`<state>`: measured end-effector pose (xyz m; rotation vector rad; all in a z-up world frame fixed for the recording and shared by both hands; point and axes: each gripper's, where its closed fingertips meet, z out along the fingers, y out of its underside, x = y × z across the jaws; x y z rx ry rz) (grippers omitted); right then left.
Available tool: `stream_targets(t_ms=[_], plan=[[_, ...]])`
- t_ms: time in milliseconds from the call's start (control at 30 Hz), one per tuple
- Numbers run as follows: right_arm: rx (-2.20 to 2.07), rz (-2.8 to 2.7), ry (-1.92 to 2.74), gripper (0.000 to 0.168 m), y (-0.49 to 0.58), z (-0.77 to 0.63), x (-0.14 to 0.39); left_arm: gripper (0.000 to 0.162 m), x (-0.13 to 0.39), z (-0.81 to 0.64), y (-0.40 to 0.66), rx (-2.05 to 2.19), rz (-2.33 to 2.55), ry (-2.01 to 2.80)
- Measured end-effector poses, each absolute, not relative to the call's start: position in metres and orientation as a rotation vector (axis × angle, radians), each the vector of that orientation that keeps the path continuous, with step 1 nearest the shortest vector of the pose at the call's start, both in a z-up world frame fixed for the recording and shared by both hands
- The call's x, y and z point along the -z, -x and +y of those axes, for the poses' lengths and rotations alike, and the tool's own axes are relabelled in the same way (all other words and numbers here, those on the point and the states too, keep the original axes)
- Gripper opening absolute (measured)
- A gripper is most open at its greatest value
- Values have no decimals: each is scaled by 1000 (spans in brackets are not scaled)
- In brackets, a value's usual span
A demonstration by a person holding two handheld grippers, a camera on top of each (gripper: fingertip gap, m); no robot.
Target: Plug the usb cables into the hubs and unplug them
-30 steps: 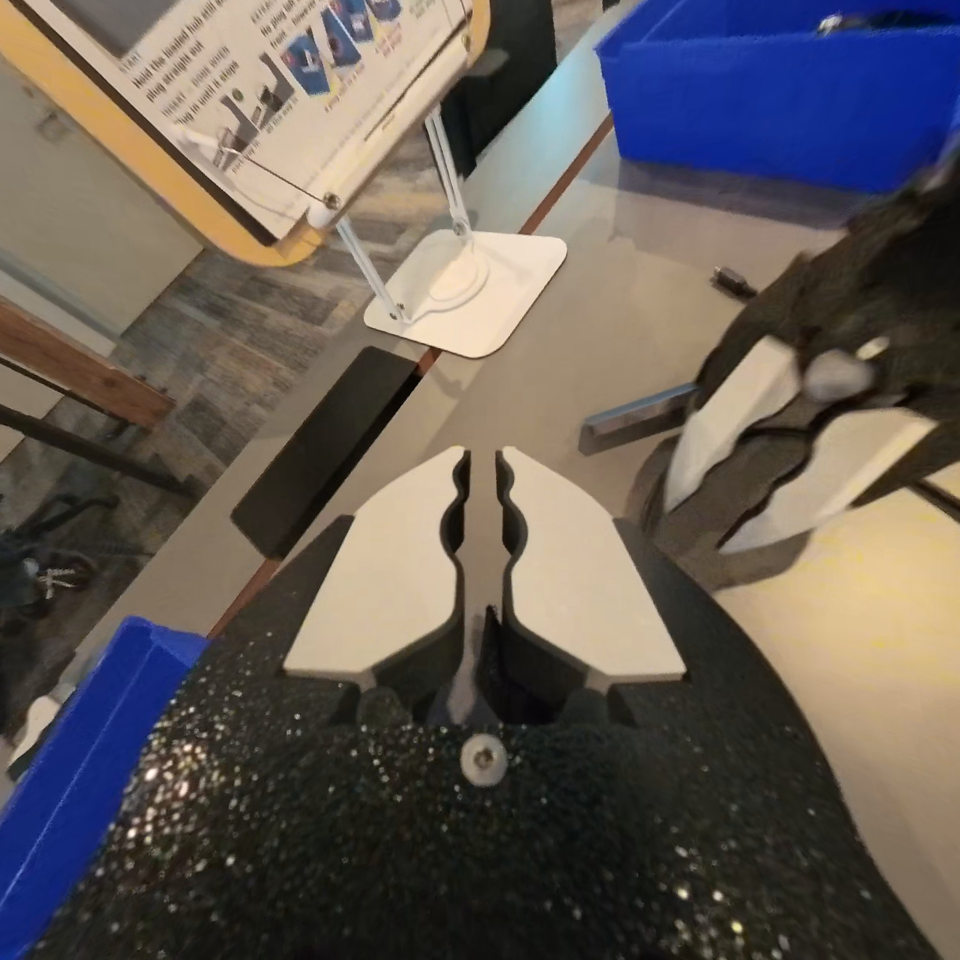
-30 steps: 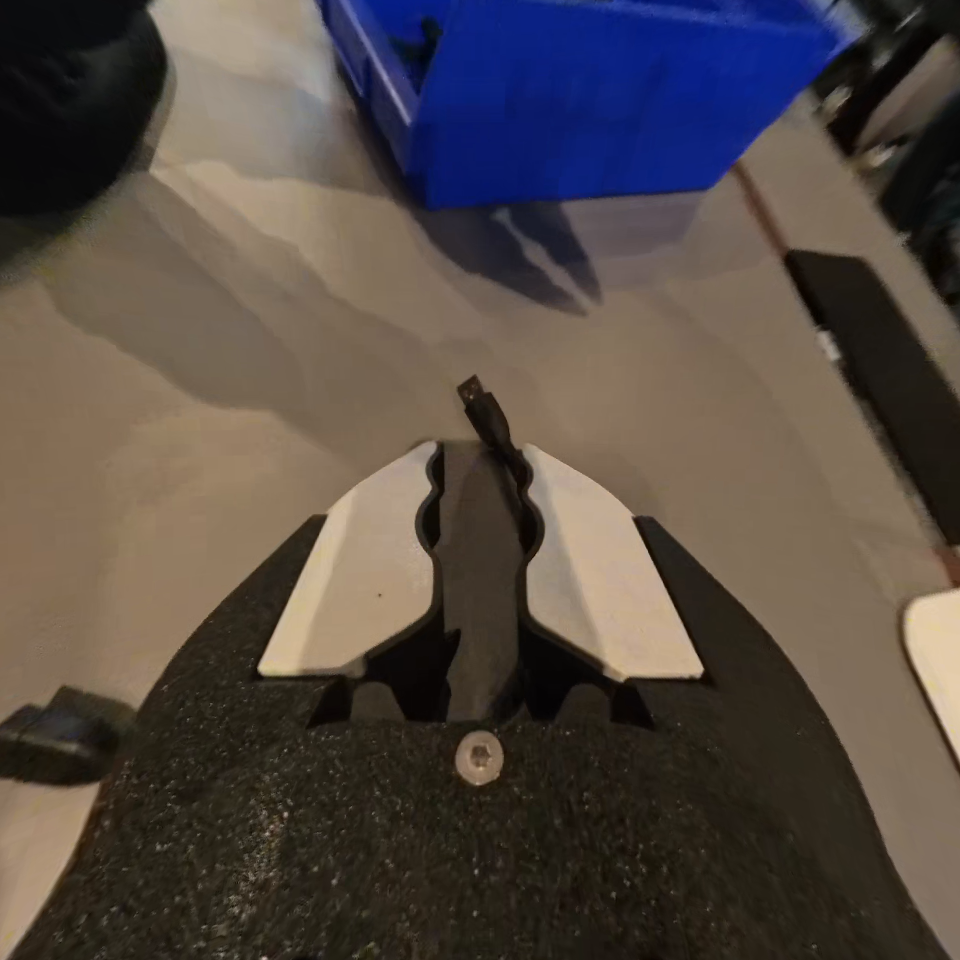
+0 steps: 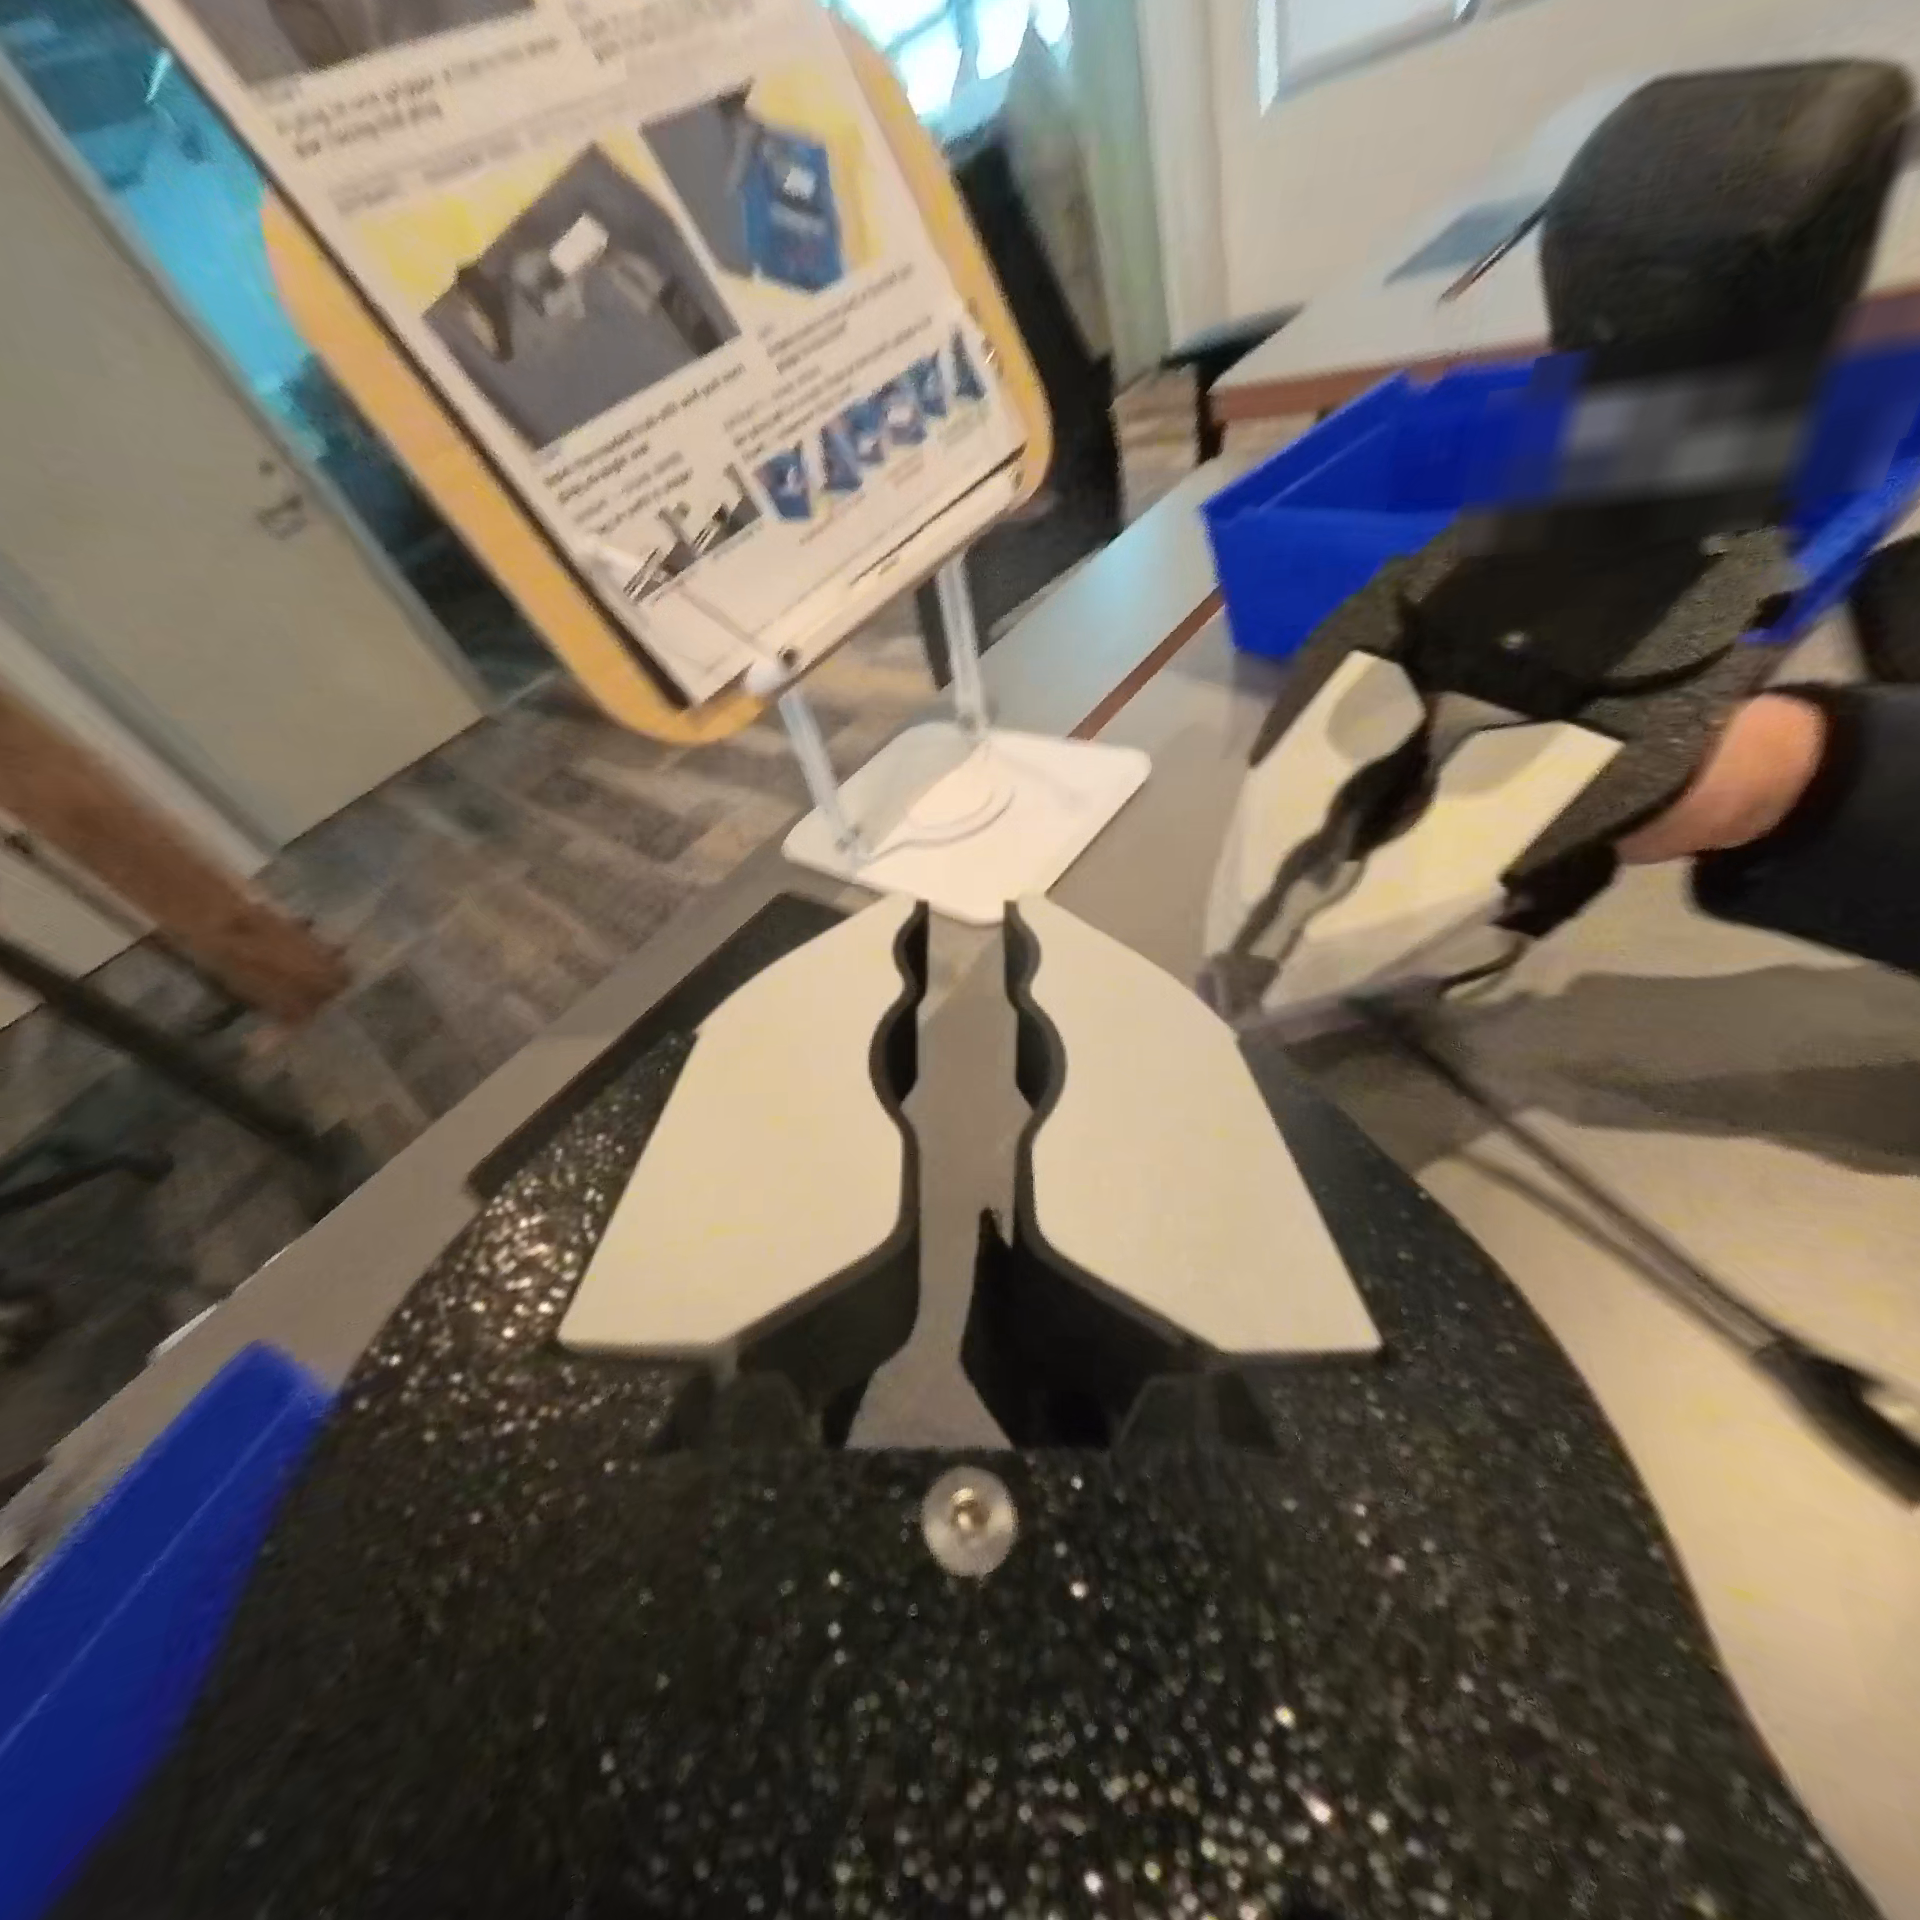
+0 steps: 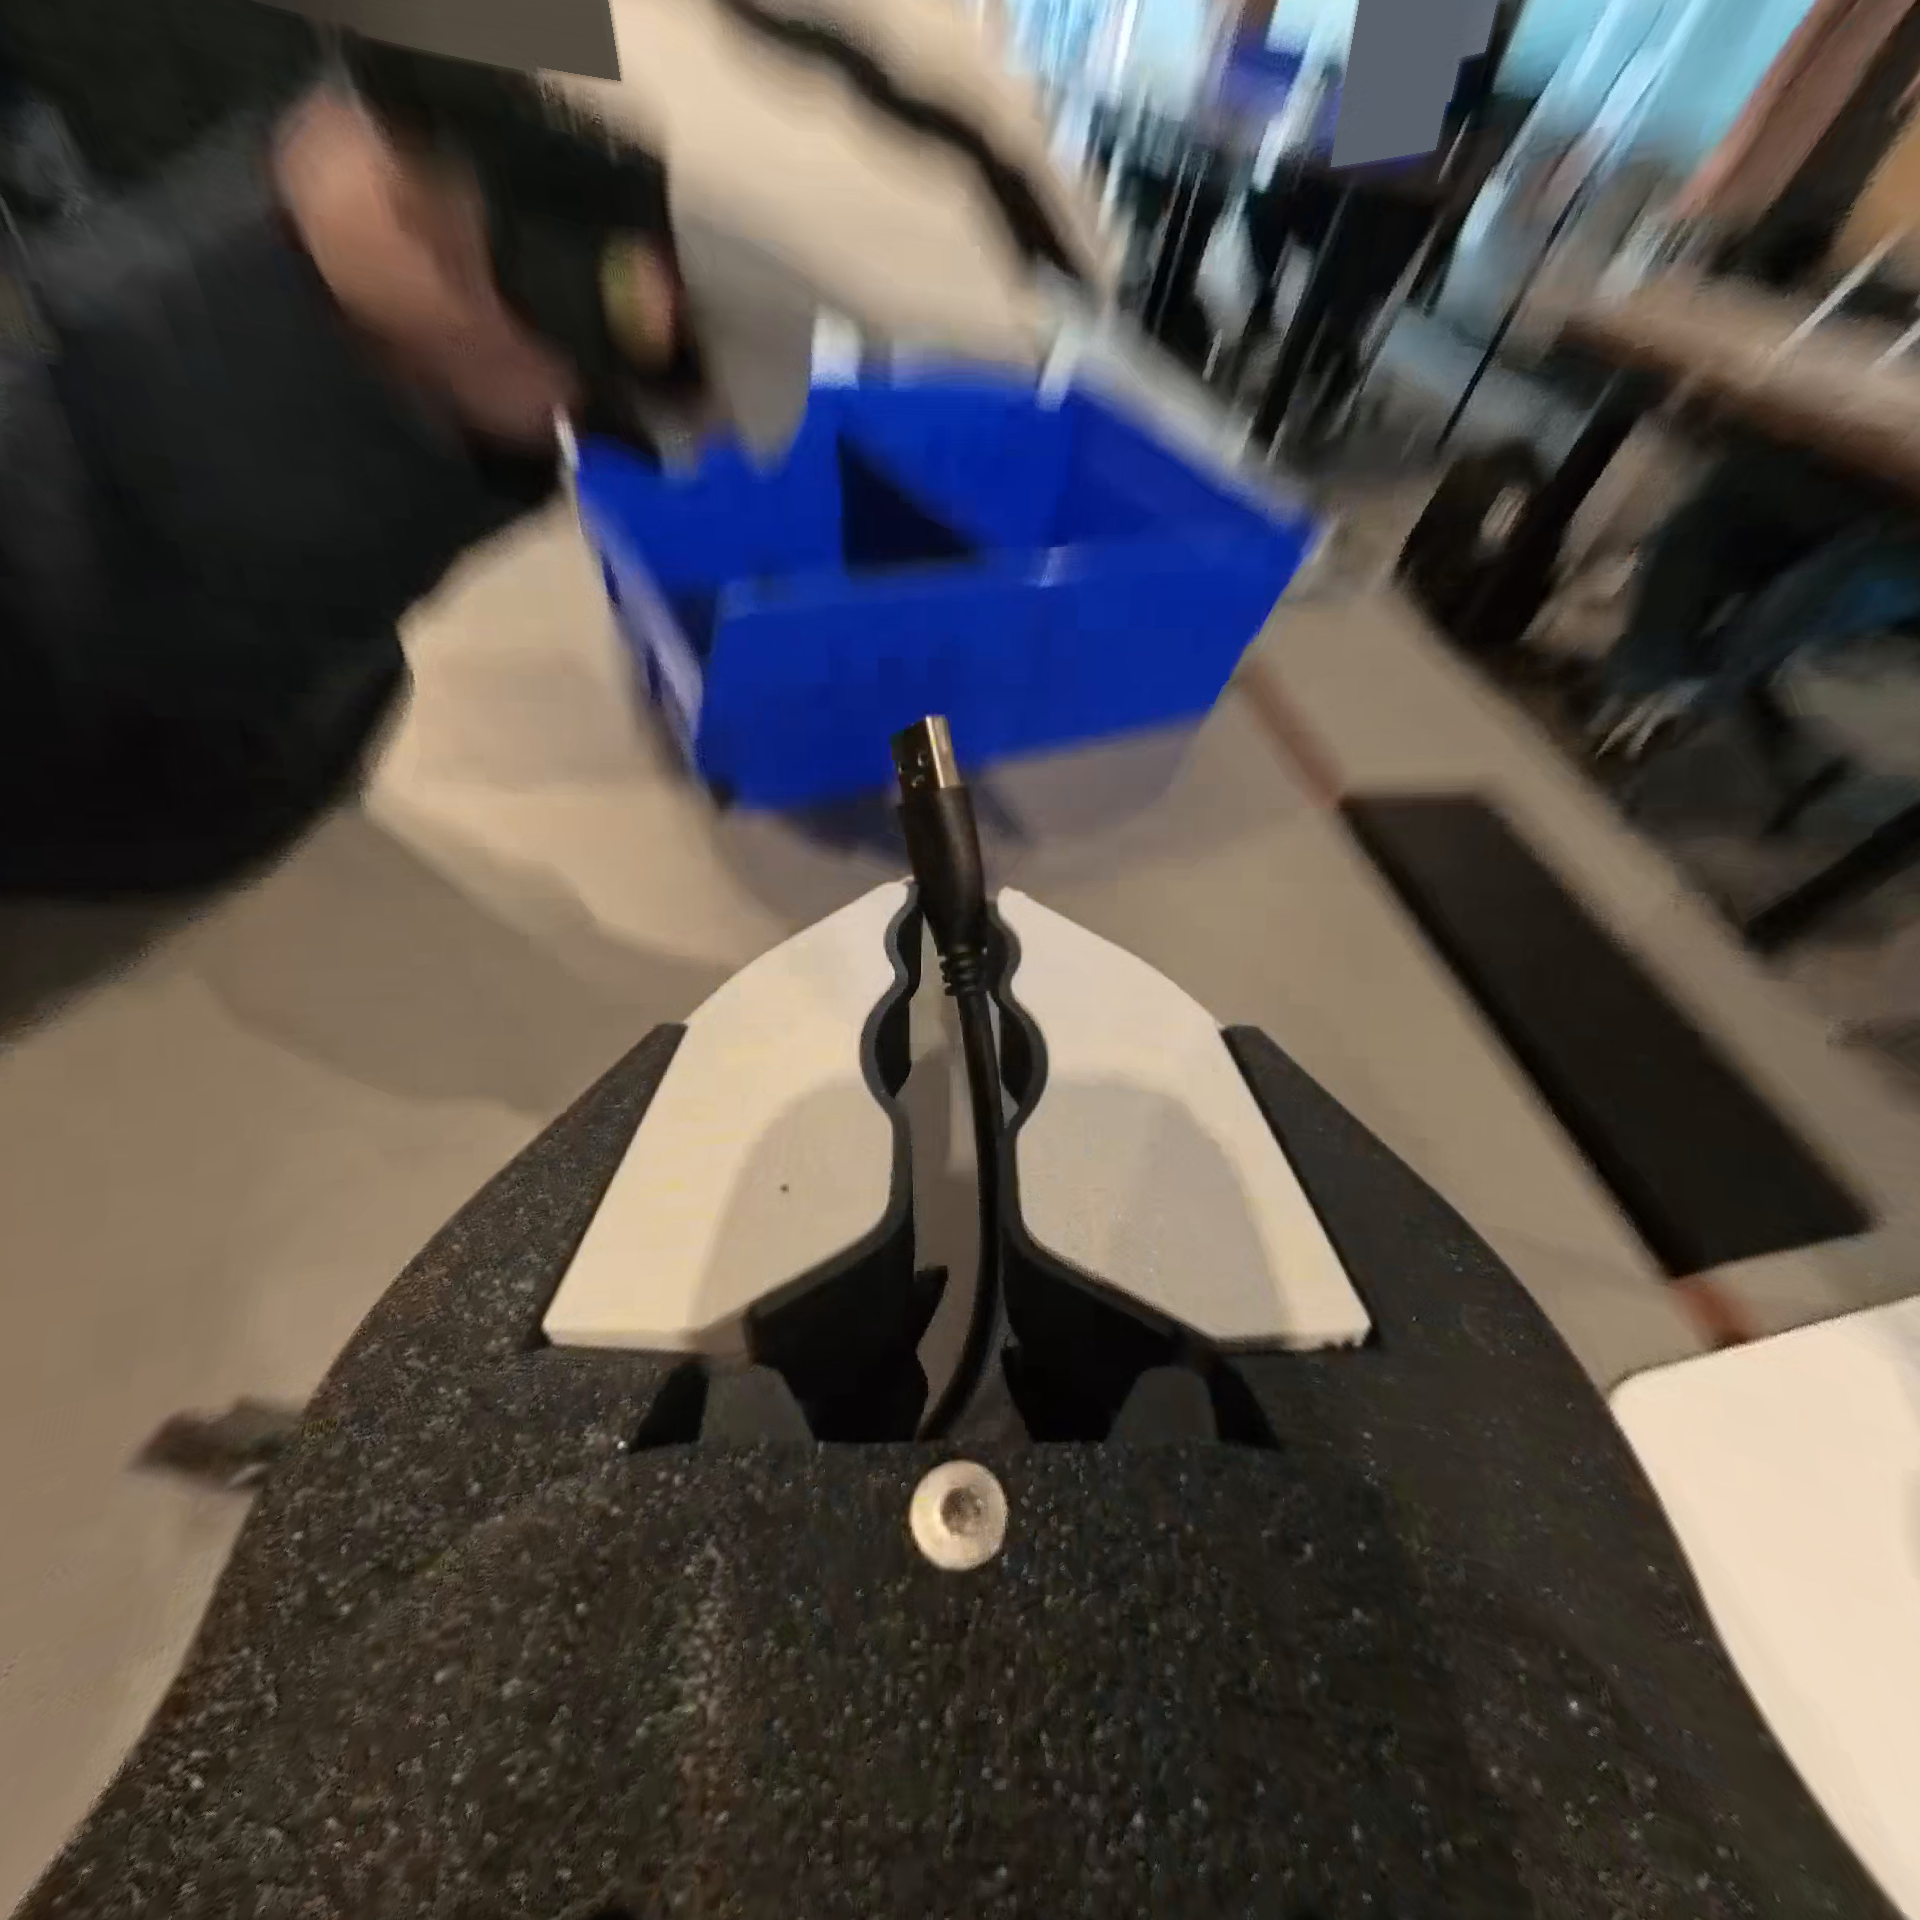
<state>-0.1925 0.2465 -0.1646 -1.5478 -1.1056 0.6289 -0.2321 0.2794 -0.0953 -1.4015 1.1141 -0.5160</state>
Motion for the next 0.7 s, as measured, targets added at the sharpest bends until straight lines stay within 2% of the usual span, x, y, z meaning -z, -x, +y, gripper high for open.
stream_targets(t_ms=[200, 400, 600, 700], plan=[[-627, -1008, 1304, 11, 183, 231, 112, 21, 90, 247, 212, 800, 1189, 1266], [-580, -1023, 1216, 10, 191, 221, 98, 22, 92, 228, 200, 902, 1258, 1207], [-585, -1044, 1193, 11, 194, 216, 96, 13, 87, 217, 198, 982, 1264, 1148], [-561, -1049, 1195, 10, 192, 217, 97, 14, 86, 212, 197, 1015, 1280, 1135]])
